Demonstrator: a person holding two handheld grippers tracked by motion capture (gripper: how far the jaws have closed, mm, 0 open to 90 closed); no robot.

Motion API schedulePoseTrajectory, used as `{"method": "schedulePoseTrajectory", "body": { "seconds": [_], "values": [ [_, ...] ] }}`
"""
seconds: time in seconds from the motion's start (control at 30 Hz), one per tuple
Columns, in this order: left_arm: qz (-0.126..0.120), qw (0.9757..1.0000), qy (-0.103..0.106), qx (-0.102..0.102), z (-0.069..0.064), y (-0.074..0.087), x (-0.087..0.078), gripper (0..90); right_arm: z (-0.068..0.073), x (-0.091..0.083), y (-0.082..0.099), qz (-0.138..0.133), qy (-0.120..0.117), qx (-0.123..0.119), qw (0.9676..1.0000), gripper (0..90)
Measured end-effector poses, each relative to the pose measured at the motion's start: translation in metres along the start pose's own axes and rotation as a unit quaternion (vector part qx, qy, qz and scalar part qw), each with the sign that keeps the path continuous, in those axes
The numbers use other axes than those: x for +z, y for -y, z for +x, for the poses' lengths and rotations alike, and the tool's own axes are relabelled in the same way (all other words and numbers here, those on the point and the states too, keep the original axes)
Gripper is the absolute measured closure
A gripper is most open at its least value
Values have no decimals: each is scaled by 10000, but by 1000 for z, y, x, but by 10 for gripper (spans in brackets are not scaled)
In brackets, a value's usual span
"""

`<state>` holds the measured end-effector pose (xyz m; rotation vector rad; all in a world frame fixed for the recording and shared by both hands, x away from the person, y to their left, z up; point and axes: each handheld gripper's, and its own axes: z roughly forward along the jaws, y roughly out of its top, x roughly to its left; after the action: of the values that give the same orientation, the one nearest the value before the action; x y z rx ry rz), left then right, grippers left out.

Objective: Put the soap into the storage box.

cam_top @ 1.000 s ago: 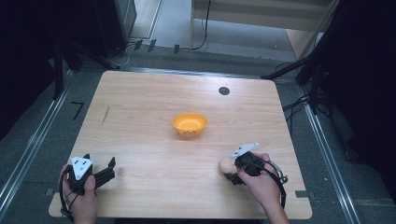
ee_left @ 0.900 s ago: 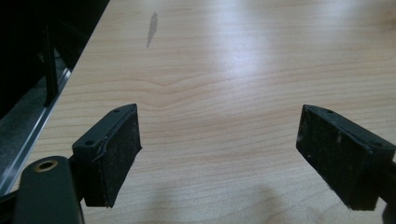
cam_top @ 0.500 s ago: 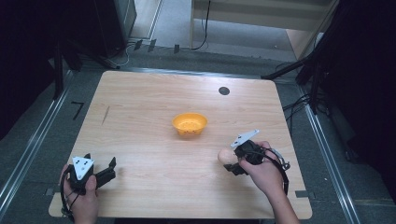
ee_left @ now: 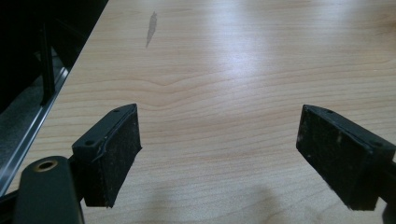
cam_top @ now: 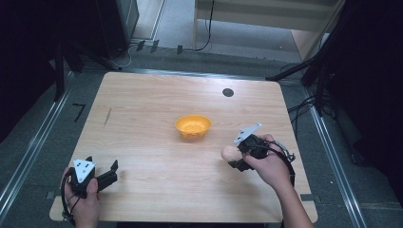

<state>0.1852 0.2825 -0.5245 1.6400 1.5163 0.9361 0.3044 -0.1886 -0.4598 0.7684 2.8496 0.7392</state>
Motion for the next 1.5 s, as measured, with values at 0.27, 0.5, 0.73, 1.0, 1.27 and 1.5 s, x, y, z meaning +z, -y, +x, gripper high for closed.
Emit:
{"method": "schedulePoseTrajectory", "body": {
  "seconds": [0.27, 0.5, 0.73, 1.0, 1.27, 1.5],
  "values": [
    [-2, 10000, 10, 0, 0, 0, 0, 144, -4, 4, -13, -56, -84, -471, 9988, 333],
    [-1, 10000, 17, -2, 0, 0, 0, 144, -9, 9, -22, -103, -208, -847, 9961, 332],
    [5, 10000, 45, -8, 1, 0, 0, 144, -13, 18, -31, -58, -239, -1052, 9941, 332],
    [22, 10000, 67, -1, 1, 0, 1, 144, -15, 21, -44, 3, -287, -1193, 9924, 332],
    [39, 10000, 88, 3, 1, 0, 0, 144, -20, 26, -54, -82, -326, -1335, 9905, 331],
    [39, 9999, 94, -1, 1, 0, 0, 144, -22, 26, -65, -119, -383, -1449, 9886, 331]
  ]
}}
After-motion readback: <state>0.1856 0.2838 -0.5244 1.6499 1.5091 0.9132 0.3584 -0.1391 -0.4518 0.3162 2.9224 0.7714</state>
